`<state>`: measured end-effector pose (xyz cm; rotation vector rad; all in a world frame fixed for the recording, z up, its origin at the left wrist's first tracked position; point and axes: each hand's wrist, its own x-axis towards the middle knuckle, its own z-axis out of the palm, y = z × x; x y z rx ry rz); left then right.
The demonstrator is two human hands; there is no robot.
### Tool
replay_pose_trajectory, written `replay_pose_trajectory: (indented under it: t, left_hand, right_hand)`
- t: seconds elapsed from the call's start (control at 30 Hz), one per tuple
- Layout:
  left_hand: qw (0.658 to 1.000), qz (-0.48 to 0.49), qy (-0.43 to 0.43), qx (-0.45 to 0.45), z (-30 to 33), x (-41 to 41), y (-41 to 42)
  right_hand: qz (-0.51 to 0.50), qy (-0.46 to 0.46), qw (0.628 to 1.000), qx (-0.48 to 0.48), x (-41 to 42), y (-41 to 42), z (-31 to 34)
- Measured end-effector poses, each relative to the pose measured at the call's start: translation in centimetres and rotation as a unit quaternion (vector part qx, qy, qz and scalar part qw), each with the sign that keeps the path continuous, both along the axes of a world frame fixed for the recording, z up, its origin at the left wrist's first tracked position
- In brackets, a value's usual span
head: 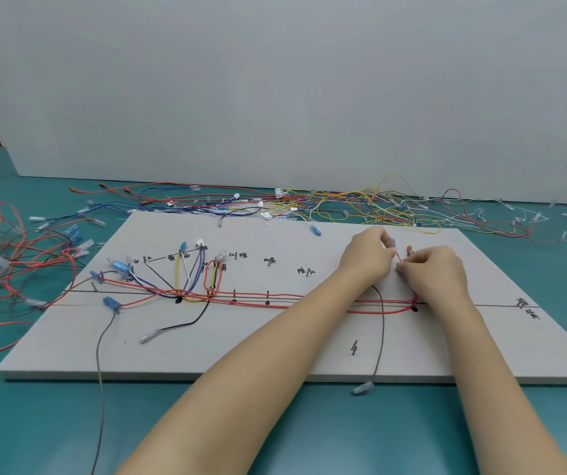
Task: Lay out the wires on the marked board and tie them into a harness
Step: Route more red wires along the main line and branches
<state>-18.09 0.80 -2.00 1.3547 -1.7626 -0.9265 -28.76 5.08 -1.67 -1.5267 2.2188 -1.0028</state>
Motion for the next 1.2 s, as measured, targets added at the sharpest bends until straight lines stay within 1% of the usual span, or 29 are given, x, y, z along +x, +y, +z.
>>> replay_pose_trajectory:
  t: [0.13,0.2,0.27,0.33,0.43,0.63,0.8,0.87,0.93,1.03,1.13,1.2]
  left_hand:
    - [1.0,0.006,-0.026,0.0,0.0,-0.1,-0.4]
    - [0.999,0.009,-0.028,0.021,0.3,0.1,-0.8]
    - [0.999,0.013,-0.025,0.04,0.7,0.6,-1.1]
    - [0.999,0.019,-0.031,0.039,0.8,1.1,-1.3]
    - [0.998,0.016,-0.063,0.009,1.0,1.7,-0.9]
    - [0.987,-0.007,-0.158,-0.037,1.5,2.8,0.8]
    - [0.956,-0.022,-0.258,-0.134,1.5,2.9,4.1]
    - [0.949,-0.024,-0.271,-0.162,1.5,2.8,5.1]
    - [0.954,-0.026,-0.256,-0.156,1.3,2.8,5.8]
    - [0.977,-0.034,-0.185,-0.1,1.3,2.9,6.3]
    - [0.994,-0.024,-0.095,-0.05,1.1,2.8,6.3]
    - [0.999,-0.008,-0.04,-0.031,1.0,2.7,6.4]
  right_hand:
    - [-0.004,0.009,0.999,-0.032,0.4,-0.4,-0.5]
    - [-0.003,0.009,0.999,-0.043,0.7,-0.5,-0.6]
    - [0.005,0.006,0.999,-0.043,0.8,-0.7,-0.8]
    - [0.015,0.014,0.999,-0.037,0.8,-0.7,-0.9]
    - [0.033,0.026,0.999,-0.025,0.8,-0.8,-1.0]
    - [0.055,0.057,0.996,0.036,0.8,-0.2,-0.4]
    - [0.064,0.03,0.996,0.048,0.8,0.8,0.4]
    - [0.05,0.019,0.998,0.03,0.8,1.1,1.0]
    - [0.05,-0.011,0.999,0.0,0.8,1.2,1.6]
    - [0.042,-0.106,0.993,-0.014,0.6,1.6,2.6]
    - [0.053,-0.186,0.981,0.034,0.1,2.4,3.3]
    - [0.095,-0.199,0.97,0.1,-0.3,3.1,3.7]
